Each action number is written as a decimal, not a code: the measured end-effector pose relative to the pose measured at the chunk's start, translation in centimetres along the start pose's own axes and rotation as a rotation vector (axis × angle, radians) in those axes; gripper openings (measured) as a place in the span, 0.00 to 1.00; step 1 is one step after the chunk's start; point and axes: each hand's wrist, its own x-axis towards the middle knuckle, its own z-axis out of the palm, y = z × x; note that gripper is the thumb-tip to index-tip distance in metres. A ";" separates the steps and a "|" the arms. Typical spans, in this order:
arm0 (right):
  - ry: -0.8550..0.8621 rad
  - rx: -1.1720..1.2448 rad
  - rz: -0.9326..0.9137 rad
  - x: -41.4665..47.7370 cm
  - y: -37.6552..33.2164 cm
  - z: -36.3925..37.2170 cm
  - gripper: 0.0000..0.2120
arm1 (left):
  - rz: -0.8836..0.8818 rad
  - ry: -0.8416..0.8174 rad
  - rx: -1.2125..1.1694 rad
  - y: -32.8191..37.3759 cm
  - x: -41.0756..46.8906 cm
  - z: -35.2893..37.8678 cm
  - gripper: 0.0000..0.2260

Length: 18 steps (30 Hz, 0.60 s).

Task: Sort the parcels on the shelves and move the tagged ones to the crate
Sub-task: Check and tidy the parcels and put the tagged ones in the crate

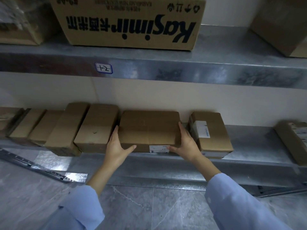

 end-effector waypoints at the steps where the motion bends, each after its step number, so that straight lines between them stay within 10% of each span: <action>1: 0.012 0.003 -0.002 -0.1 0.0 -0.1 0.54 | 0.002 0.008 -0.002 0.0 -0.1 0.0 0.48; 18: 0.115 0.138 -0.062 -3.2 -1.7 -3.4 0.63 | 0.118 0.043 -0.104 2.8 -1.6 -1.8 0.48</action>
